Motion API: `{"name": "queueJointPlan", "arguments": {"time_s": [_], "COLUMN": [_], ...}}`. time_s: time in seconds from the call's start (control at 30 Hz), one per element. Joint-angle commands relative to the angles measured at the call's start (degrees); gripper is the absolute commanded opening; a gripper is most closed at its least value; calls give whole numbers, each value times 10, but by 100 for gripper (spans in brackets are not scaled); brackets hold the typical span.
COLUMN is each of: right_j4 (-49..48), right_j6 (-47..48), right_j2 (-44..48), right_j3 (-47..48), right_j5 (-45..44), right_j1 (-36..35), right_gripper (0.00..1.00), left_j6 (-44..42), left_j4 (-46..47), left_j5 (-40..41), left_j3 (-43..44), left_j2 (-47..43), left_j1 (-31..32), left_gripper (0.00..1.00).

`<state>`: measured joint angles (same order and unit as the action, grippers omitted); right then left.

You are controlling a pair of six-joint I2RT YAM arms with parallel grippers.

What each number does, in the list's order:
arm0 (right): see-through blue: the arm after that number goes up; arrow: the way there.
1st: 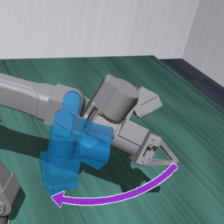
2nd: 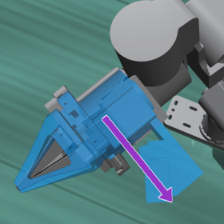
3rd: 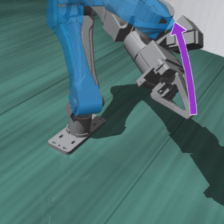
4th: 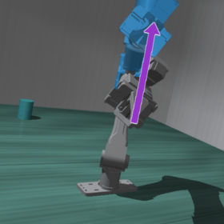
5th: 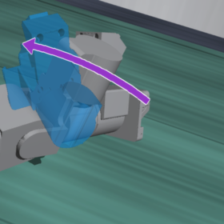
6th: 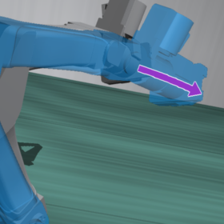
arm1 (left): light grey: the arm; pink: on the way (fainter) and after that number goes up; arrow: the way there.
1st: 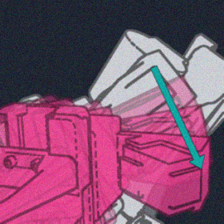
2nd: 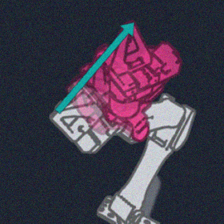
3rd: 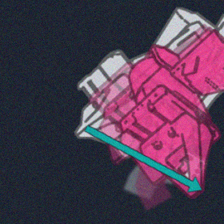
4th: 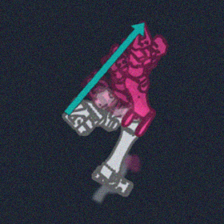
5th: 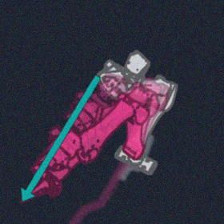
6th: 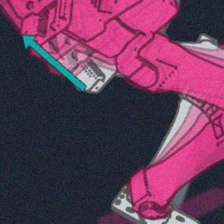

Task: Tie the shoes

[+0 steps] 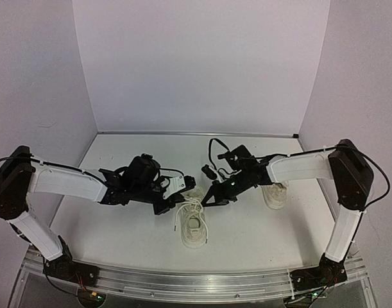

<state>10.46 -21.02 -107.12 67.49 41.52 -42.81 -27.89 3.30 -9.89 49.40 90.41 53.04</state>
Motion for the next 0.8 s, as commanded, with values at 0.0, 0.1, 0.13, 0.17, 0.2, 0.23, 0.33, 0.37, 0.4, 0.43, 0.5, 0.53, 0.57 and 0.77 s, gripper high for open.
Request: {"name": "queueJointPlan", "arguments": {"time_s": [0.0,0.1,0.13,0.17,0.2,0.23,0.33,0.37,0.4,0.43,0.5,0.53,0.57,0.77], "right_j4": [5,7,7,8,8,9,10,11,12,12,13,14,15,17], "right_j6": [10,12,12,12,12,13,14,15,16,17,18,19,19,23], "right_j2": [31,35,37,38,40,42,47,49,50,52,54,55,55,58], "right_j3": [-13,-22,-25,-28,-31,-33,-41,-44,-46,-49,-54,-57,-59,-72], "right_j5": [-27,-35,-37,-39,-40,-41,-47,-48,-49,-50,-52,-53,-54,-64], "right_j1": [5,8,10,11,13,14,16,17,18,19,21,22,22,28], "right_gripper": [0,0,0,0,0,0,0,0,0,0,0,0,0,0], "left_j6": [20,24,25,27,28,29,32,32,33,34,36,37,39,52], "left_j4": [-7,-14,-17,-20,-25,-29,-46,-50,-53,-55,-59,-60,-62,-67], "left_j5": [21,33,37,40,44,48,60,62,65,66,73,77,83,127], "left_j3": [-4,-11,-13,-14,-14,-13,-12,-12,-12,-12,-12,-12,-12,-9], "left_j2": [-31,-40,-42,-45,-46,-45,-45,-45,-45,-45,-43,-43,-41,-30], "left_j1": [-4,-4,-4,-4,-4,-4,-4,-4,-4,-4,-4,-4,-4,-4], "left_gripper": [0,0,0,0,0,0,0,0,0,0,0,0,0,0]}}
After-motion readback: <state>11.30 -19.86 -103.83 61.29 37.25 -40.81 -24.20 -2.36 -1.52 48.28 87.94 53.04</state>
